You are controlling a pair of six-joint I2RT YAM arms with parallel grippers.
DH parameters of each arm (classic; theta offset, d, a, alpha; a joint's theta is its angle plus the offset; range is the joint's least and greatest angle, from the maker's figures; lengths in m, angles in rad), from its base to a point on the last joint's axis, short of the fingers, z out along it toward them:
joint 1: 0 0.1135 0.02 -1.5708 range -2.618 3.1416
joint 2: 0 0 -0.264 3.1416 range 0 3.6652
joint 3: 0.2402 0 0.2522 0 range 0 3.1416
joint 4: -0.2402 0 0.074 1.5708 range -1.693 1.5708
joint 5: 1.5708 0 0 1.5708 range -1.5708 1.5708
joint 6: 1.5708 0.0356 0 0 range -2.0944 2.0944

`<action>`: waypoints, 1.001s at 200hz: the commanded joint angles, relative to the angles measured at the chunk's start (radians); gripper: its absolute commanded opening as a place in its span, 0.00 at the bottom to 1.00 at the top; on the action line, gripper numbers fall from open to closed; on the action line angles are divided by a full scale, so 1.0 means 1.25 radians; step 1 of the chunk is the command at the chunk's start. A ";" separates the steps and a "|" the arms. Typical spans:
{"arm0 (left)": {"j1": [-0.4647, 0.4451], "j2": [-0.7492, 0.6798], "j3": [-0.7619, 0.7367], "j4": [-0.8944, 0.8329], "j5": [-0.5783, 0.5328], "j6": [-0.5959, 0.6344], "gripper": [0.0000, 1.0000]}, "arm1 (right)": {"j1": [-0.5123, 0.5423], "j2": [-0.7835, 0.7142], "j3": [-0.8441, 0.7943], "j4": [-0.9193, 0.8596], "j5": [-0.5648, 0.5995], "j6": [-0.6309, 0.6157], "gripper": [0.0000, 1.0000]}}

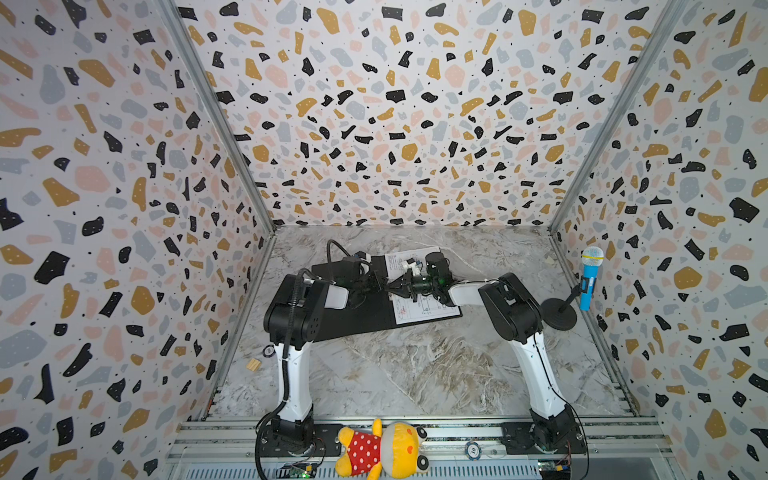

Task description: Put the files into the folder

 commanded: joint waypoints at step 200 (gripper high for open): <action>0.003 0.056 -0.018 -0.102 -0.001 0.024 0.06 | -0.030 -0.152 0.025 -0.278 0.040 -0.327 0.54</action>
